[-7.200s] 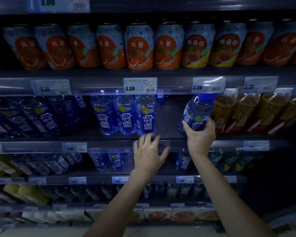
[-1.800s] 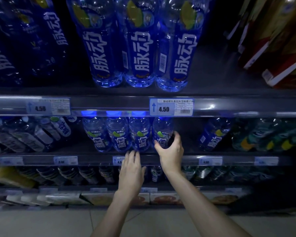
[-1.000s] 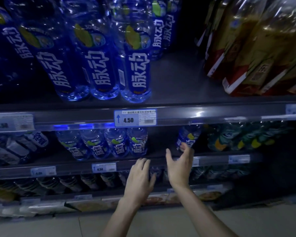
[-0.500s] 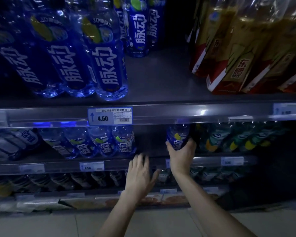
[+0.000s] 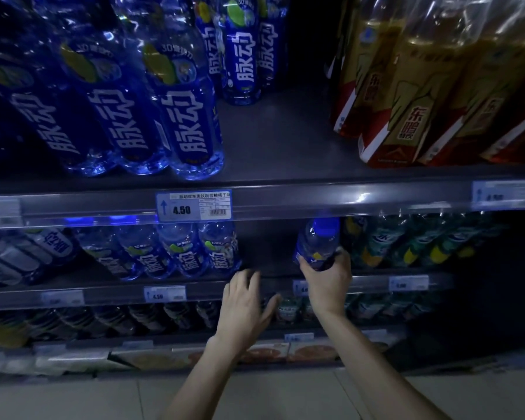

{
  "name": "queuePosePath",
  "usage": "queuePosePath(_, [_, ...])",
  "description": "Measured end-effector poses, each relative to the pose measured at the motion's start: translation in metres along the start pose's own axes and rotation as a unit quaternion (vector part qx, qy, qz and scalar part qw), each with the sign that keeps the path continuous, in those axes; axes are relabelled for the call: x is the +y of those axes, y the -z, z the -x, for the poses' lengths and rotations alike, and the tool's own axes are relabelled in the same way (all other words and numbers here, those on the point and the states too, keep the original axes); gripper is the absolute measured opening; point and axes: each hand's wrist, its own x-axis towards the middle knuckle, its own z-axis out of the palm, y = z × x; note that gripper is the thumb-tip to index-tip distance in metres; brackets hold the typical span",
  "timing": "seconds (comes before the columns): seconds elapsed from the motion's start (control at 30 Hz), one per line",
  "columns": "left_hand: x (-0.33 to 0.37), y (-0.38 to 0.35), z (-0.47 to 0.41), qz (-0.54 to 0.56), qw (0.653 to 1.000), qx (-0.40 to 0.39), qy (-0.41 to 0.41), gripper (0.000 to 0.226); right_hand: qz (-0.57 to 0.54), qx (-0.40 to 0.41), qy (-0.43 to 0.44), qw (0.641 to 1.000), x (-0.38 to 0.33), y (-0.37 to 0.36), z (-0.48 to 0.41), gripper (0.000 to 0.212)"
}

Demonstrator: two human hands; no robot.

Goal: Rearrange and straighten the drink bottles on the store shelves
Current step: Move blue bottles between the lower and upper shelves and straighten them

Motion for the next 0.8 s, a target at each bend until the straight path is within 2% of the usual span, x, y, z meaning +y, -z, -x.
queuePosePath(0.2, [-0.001, 0.043, 0.009, 0.008, 0.999, 0.044, -0.012, 0.061, -0.016, -0.025, 0.063, 0.998, -0.018, 0.036, 0.025, 0.051])
queuePosePath(0.3, [0.0, 0.07, 0.014, 0.016, 0.997, 0.068, -0.021, 0.058, -0.028, -0.048, 0.043, 0.998, -0.034, 0.053, 0.049, 0.049])
queuePosePath(0.4, [0.001, 0.099, 0.018, 0.037, 0.993, 0.103, -0.032, 0.053, -0.017, -0.039, 0.064, 0.997, -0.053, 0.062, 0.07, 0.052])
queuePosePath(0.6, [0.002, 0.158, 0.024, 0.044, 0.984, 0.142, -0.098, 0.048, -0.027, -0.041, 0.076, 0.996, -0.108, 0.071, 0.089, 0.059])
queuePosePath(0.7, [-0.001, 0.181, 0.025, 0.034, 0.975, 0.176, -0.133, 0.045, -0.075, -0.063, 0.072, 0.993, -0.14, 0.073, 0.089, 0.057])
queuePosePath(0.8, [-0.004, 0.201, 0.022, 0.017, 0.969, 0.199, -0.142, 0.045, -0.07, -0.041, 0.097, 0.992, -0.173, 0.077, 0.086, 0.051])
